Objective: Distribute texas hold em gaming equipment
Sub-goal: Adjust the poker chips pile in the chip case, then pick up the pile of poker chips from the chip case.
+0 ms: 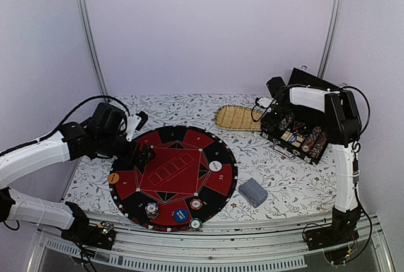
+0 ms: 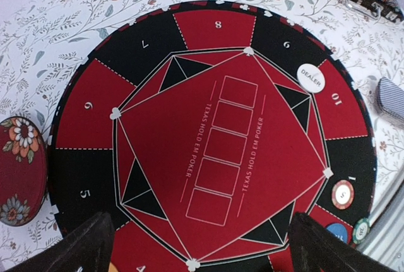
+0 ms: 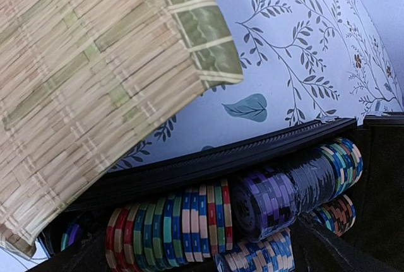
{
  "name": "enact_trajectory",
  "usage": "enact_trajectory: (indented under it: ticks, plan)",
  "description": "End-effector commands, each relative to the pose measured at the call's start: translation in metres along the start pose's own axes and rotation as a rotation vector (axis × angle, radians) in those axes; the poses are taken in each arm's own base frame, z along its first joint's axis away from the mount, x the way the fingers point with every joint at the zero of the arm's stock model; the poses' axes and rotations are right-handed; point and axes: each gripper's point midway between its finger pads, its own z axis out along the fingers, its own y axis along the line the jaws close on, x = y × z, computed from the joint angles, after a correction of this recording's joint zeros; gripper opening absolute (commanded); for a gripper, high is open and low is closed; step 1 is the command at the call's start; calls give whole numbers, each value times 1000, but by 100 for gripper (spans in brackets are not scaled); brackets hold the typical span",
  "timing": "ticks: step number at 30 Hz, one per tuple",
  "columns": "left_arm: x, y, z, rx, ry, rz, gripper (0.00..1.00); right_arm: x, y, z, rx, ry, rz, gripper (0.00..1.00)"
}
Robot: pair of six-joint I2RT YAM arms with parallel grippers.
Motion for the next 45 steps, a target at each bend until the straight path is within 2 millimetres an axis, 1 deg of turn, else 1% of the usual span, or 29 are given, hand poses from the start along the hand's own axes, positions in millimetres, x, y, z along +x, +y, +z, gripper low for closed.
enact_trajectory:
  ticks: [1,3,10,16,20,24,27,30,34,36,40,43,45]
  plan:
    - [-4,3,1,-1,-3,0,98,10,22,-6,-27,49,-42,93]
    - [-3,3,2,1,-2,0,98,13,25,-3,-33,61,-45,91]
    - [-2,1,5,10,9,5,98,10,37,-3,-99,26,-60,82]
    - [-1,-1,8,22,21,11,98,7,40,-9,-114,9,-71,79]
    - [-1,-1,7,22,19,11,98,8,48,-10,-149,-1,-88,77]
    - [-3,-1,4,21,7,10,98,13,54,-2,-168,16,-98,76]
    - [-3,0,3,20,3,9,98,14,51,3,-157,35,-93,74]
    - [-3,-1,3,21,3,10,98,12,52,0,-157,37,-93,76]
    - [-3,-1,4,23,6,9,98,6,61,-2,-208,4,-101,74]
    - [-2,-1,4,23,7,9,98,8,65,2,-227,9,-105,73]
    - [-3,0,2,21,-1,8,98,16,76,8,-277,36,-103,72]
    - [-3,0,2,22,0,8,98,15,78,9,-297,28,-96,71]
    - [-3,0,2,22,0,8,98,16,74,9,-312,22,-79,72]
